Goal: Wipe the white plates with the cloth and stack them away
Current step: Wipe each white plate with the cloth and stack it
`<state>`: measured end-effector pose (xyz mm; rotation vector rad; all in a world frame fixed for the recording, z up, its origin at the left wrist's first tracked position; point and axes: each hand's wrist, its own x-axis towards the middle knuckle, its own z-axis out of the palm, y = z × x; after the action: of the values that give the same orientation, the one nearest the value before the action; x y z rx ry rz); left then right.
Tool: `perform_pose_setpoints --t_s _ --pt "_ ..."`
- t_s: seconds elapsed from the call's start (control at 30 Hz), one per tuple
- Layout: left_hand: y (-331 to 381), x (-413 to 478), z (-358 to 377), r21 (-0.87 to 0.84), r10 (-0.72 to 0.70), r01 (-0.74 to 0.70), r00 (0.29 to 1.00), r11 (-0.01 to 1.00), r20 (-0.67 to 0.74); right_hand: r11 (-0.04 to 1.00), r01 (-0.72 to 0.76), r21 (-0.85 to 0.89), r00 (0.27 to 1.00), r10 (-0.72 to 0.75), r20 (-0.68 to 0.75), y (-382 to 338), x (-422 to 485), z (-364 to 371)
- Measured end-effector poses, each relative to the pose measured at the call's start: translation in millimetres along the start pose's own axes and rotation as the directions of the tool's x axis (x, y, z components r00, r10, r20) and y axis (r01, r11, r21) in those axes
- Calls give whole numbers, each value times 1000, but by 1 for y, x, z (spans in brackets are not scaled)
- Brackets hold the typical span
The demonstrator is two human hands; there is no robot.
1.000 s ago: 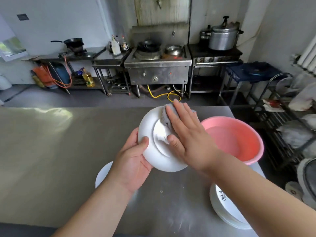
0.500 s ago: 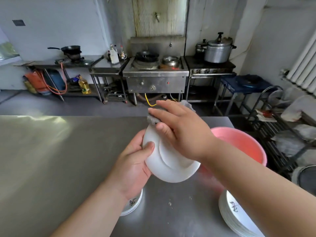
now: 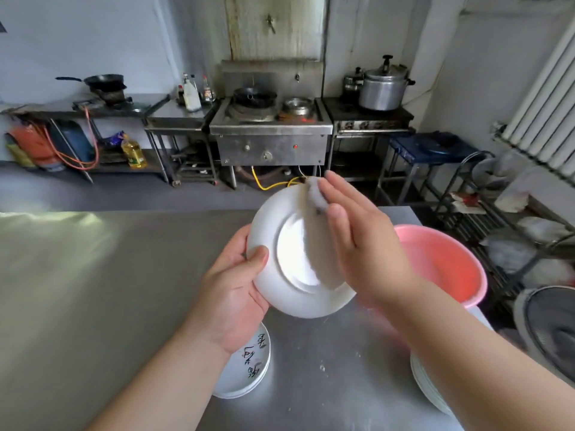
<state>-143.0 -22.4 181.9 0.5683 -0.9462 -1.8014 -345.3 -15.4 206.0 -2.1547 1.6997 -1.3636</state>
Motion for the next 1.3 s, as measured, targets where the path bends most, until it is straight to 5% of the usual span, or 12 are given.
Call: perform_pose_setpoints --t_s 0.07,0.23,0.37,0.53,0.87,1.03,1.17,1.3 --pt "5 3 -7 -49 33 -36 997 998 -63 992 -117 45 990 120 -77 0 -28 16" --pt "12 3 -17 -73 -17 15 999 997 -35 999 42 -25 999 -42 -7 2 -21 12" --pt "12 7 -11 -112 5 -2 1000 994 25 998 -63 8 997 63 -33 4 14 -10" --pt "9 16 -7 -190 17 -28 998 981 -61 983 -184 -1 978 183 -96 -7 -49 28" --pt "3 19 -2 -240 -21 10 999 971 -42 982 -169 -87 985 166 -43 -5 -11 -5" --pt "-1 18 5 -270 -2 -7 999 963 -35 973 -231 20 956 231 -181 -29 -70 41" --pt "-2 9 8 -232 -49 74 993 970 109 904 -371 211 870 418 -261 -14 -30 19" --pt "17 13 4 -57 -194 197 980 979 47 902 -410 136 907 419 -40 -4 9 -2"
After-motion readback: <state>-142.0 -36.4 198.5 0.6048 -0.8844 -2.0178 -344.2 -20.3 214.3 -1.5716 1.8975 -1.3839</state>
